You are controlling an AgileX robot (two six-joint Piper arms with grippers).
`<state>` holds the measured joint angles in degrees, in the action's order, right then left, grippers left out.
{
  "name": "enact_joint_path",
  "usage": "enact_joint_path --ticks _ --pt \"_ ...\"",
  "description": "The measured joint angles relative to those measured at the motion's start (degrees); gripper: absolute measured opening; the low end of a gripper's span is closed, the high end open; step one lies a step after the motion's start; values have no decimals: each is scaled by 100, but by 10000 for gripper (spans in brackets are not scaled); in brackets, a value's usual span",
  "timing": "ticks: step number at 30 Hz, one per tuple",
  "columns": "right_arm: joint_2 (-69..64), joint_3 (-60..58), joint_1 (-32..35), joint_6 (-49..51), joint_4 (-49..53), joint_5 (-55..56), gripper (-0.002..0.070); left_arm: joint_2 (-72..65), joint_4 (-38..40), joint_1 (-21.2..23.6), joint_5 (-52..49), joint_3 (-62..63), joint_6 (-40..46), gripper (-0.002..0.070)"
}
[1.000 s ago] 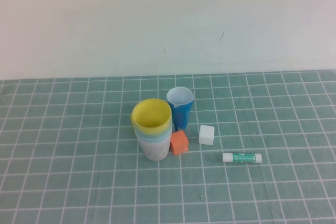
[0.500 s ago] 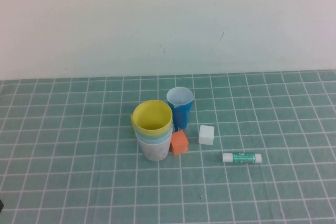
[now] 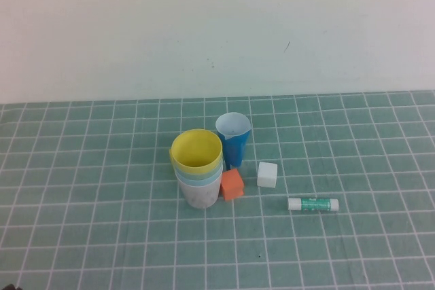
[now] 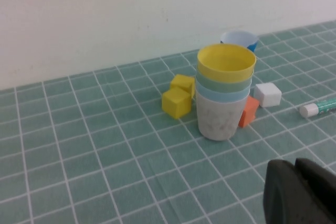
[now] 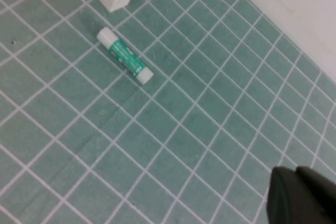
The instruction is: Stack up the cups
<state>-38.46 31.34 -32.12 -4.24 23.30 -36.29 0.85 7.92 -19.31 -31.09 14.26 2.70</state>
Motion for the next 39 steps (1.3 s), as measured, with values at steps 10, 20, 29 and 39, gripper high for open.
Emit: enact_joint_path --ticks 10,20,29,39 --pt "208 -593 0 323 -183 437 0 0 0 0 -93 0 0 -3" --pt "227 -667 0 325 -82 235 -1 0 0 0 -101 0 -11 -3" --pt "1619 -1318 629 34 -225 1385 -1 0 0 -35 -101 0 -11 -3" --pt "3671 -3062 2746 -1282 -1426 2826 -1 0 4 -35 -101 0 -11 -3"
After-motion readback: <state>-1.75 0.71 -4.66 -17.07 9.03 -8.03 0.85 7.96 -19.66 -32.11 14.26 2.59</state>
